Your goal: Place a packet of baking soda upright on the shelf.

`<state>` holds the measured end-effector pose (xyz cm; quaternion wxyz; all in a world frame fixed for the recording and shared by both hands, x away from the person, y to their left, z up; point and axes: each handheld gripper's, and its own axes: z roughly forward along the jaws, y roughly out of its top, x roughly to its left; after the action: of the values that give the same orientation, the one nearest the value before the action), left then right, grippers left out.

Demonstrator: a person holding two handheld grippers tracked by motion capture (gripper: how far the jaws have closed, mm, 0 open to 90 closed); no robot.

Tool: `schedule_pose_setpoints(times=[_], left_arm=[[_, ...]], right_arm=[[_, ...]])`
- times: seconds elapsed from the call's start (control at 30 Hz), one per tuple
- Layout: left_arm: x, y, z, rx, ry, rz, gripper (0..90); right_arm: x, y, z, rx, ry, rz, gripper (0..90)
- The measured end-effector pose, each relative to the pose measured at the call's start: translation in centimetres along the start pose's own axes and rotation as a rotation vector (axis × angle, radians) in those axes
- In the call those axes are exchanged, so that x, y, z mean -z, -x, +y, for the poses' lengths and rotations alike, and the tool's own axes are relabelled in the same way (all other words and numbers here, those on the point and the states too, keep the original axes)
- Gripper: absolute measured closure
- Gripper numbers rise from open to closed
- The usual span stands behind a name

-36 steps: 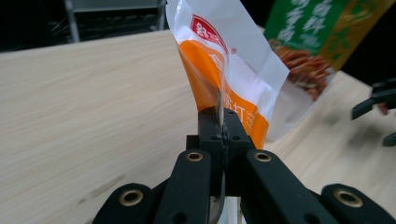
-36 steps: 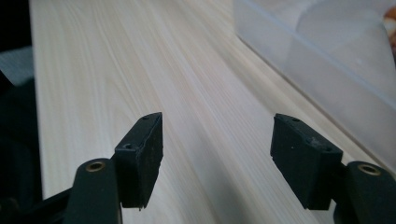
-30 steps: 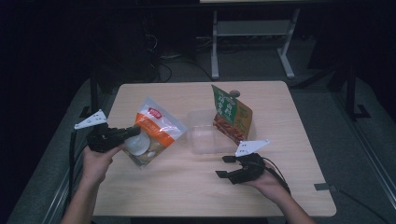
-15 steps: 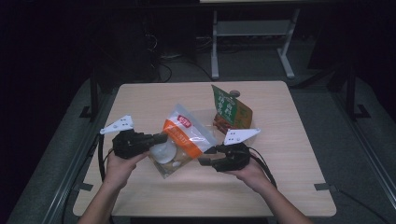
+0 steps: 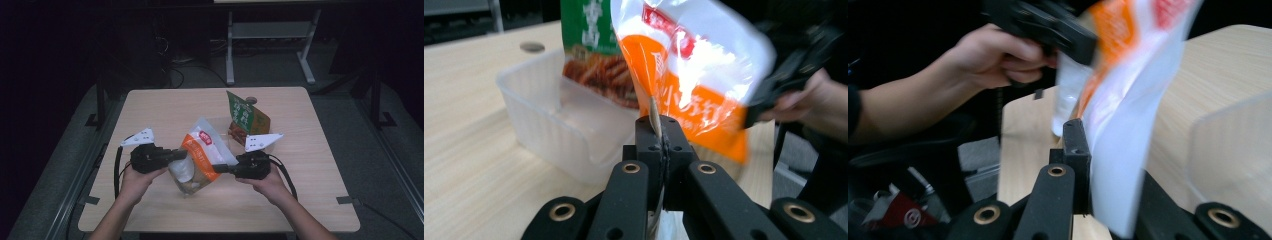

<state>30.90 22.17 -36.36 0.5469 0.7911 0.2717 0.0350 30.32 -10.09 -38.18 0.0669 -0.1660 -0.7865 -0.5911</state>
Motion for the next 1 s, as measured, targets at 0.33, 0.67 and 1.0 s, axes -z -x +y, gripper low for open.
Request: schedule_pose_setpoints(times=[0.33, 0.67, 1.0], left_arm=[[-1.7, 0.6, -0.5, -0.076, -0.116, 0.03, 70.8], [-1.3, 0.6, -1.8, -0.08, -0.16, 0.042, 49.5], [-1.9, 1.4, -4.8, -0.087, -0.249, 0.051, 30.1]], right_arm=[[0.1, -1.2, 0.7, 0.051, -0.022, 0.036, 90.0], [1.3, -2.4, 1.5, 0.139, -0.088, 0.005, 90.0], [2.0, -2.5, 3.3, 0.221, -0.162, -0.067, 90.0]])
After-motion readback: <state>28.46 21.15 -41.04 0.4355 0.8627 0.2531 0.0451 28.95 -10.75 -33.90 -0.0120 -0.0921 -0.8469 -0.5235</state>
